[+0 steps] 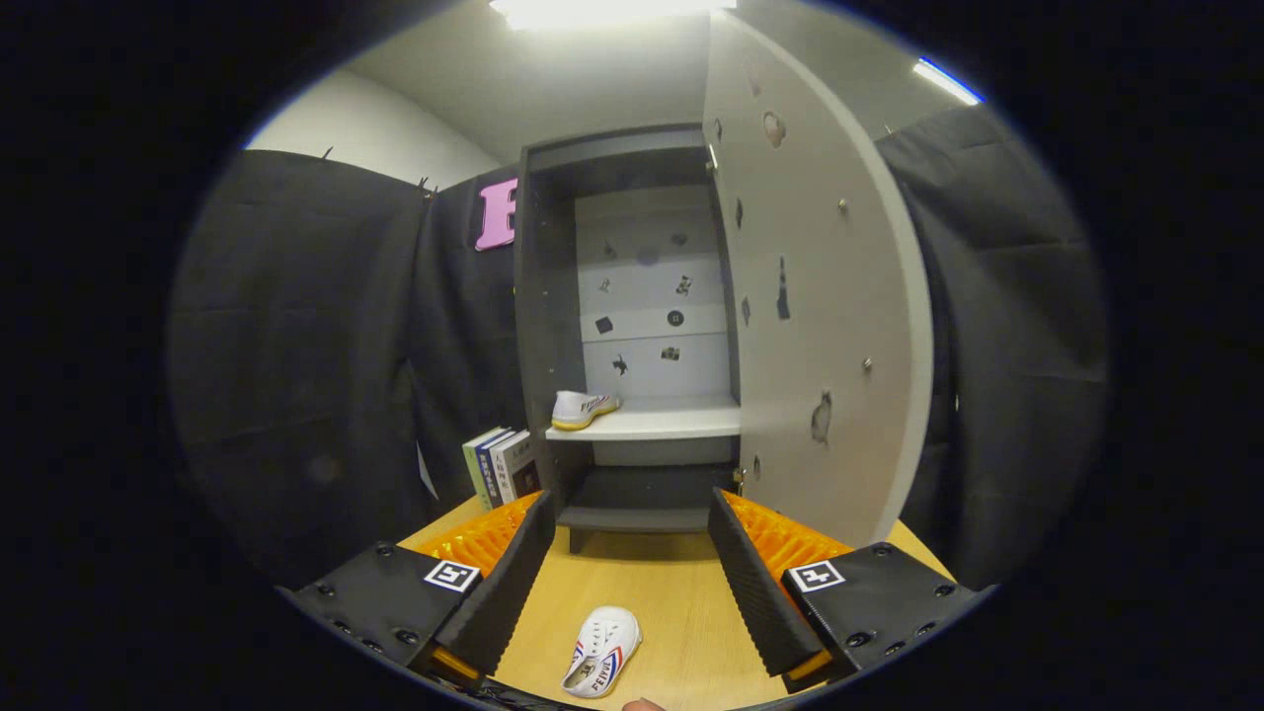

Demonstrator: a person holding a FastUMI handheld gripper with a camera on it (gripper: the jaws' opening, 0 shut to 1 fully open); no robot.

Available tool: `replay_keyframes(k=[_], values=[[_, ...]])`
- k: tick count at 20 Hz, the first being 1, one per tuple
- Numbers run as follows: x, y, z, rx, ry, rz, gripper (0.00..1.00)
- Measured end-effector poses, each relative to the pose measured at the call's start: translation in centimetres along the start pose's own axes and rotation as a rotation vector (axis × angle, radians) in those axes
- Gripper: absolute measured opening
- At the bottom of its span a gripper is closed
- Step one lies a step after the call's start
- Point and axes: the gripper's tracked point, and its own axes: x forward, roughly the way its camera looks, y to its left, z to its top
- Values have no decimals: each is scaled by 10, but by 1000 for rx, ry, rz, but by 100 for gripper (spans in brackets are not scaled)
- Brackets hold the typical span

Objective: Open the shoe cabinet door, grab the shoes and put them into the shoe cabinet, then close the shoe cabinet door.

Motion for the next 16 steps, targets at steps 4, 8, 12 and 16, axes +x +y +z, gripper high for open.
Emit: replay_keyframes(k=[4,8,12,16], values=[[2,10,-39,-23,132,35,98],[4,21,-74,-31,249,76,98],[1,24,-111,-44,388,88,98],[-9,31,-143,-31,535,106,98]])
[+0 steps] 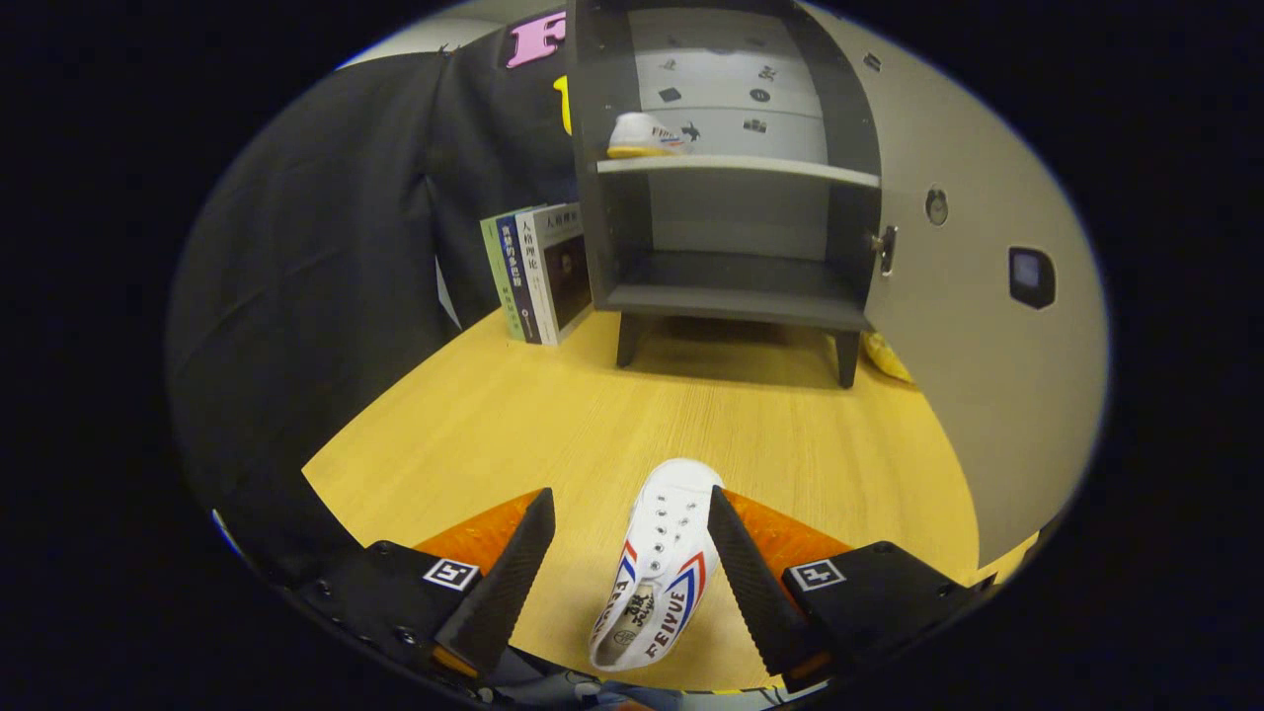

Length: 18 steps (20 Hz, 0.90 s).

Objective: Open the shoe cabinet door, grab the shoes and put them into the shoe cabinet, then close the shoe cabinet door.

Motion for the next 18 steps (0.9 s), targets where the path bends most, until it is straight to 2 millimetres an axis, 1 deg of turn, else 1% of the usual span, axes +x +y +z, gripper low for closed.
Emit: replay_keyframes(k=[2,3,6,8,9,11,12,13,14,15,17,18], values=[[3,1,-15,3,72,0,98],[0,0,-20,-1,107,-6,98],[0,2,-33,12,177,-3,98],[2,9,-42,44,223,13,97],[3,10,-49,62,252,12,96],[4,7,-57,87,285,-5,94],[7,4,-58,99,295,-16,88],[12,4,-62,113,313,-15,74],[15,2,-66,127,334,-21,67],[14,-2,-63,151,340,-41,60],[17,-9,-65,182,353,-91,44],[17,-9,-64,192,349,-93,35]])
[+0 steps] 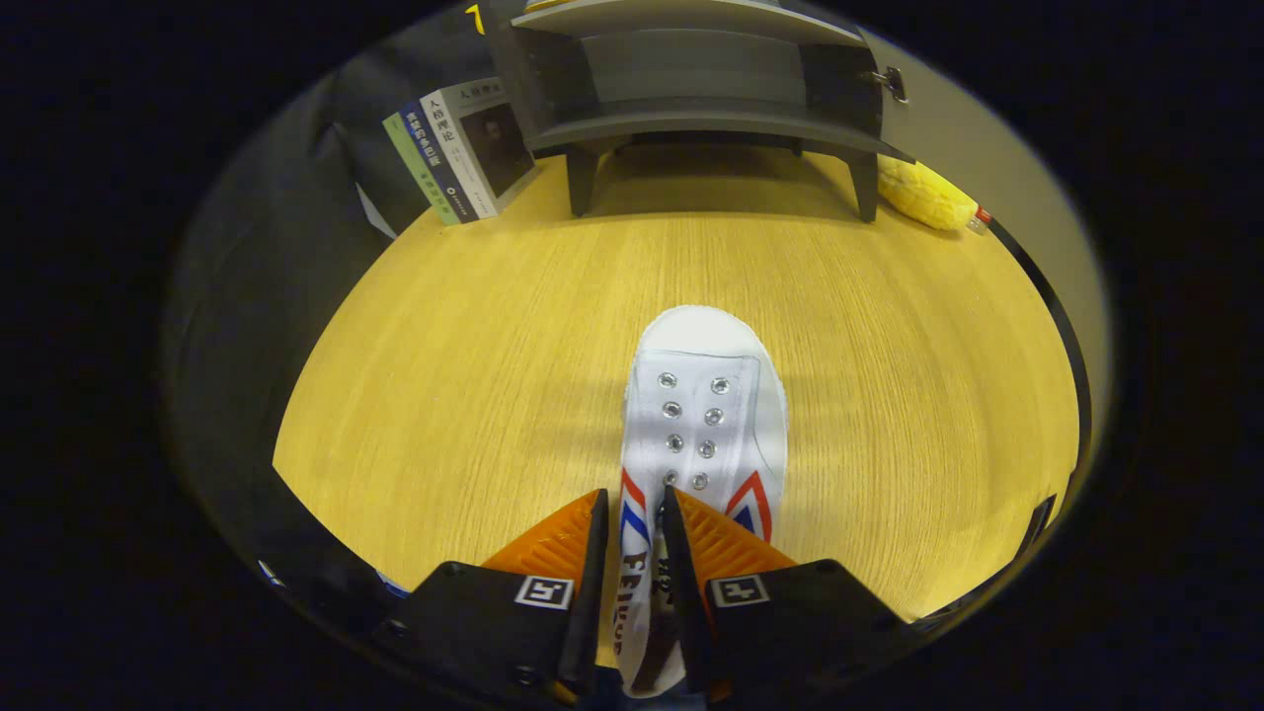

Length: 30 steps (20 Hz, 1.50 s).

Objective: Open the shoe cabinet door, grab the shoes and put them into the shoe cabinet, then close the shoe cabinet door.

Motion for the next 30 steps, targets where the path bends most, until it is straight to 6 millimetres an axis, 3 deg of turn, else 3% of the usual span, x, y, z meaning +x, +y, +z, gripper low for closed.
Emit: replay_keyframes(k=[1,2,5,11,19,27,30], values=[[3,1,0,-1,-12,17,26],[3,1,0,5,-20,36,26],[-1,3,1,40,-33,79,2],[-30,0,34,110,-128,162,2],[-84,16,112,144,-256,270,2],[-149,21,203,154,-427,345,2],[-170,20,248,142,-494,347,2]])
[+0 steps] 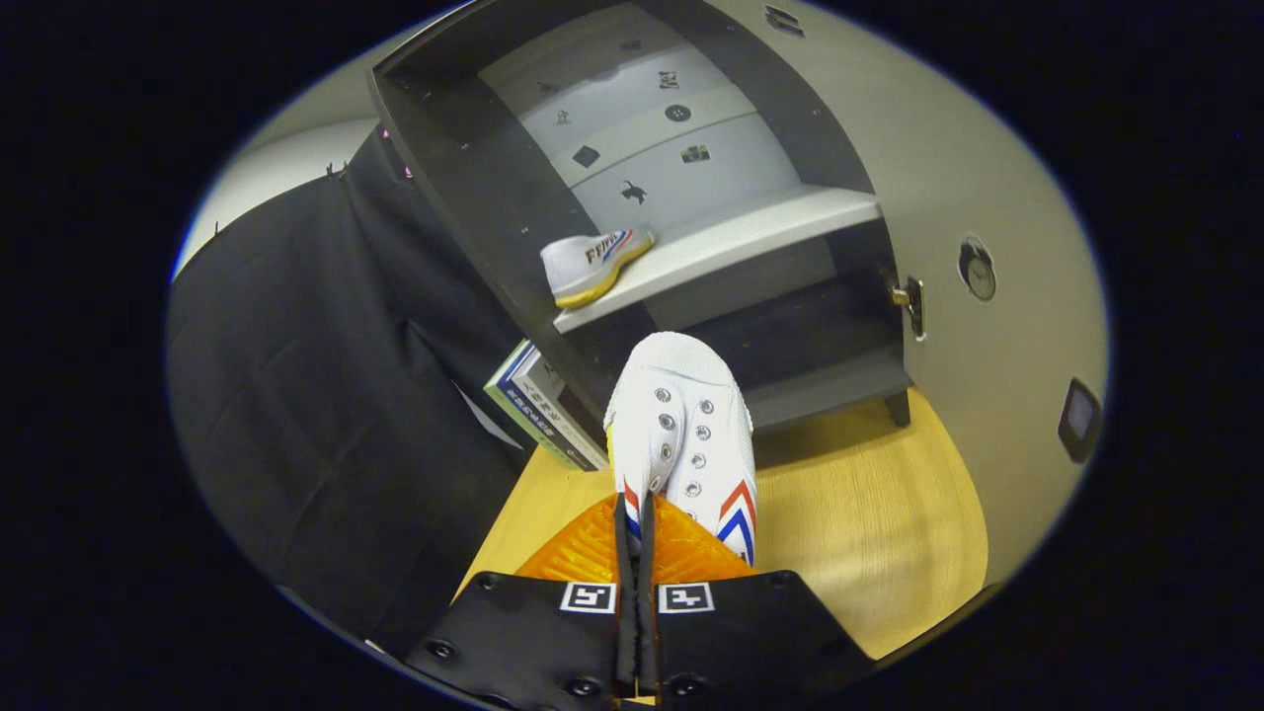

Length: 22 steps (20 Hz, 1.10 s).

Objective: Open the shoe cabinet door, grab the shoes and put them into the shoe cabinet, then close the shoe cabinet door.

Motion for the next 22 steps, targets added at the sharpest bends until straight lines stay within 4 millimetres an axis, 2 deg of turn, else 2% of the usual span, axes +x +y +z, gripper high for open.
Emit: replay_keyframes(k=[6,11,14,18,22], values=[[20,8,80,-4,-115,10,2],[37,14,135,-7,-185,16,2],[62,13,171,-3,-232,6,1],[91,5,205,-19,-264,-23,2],[123,-11,226,-9,-282,-68,1]])
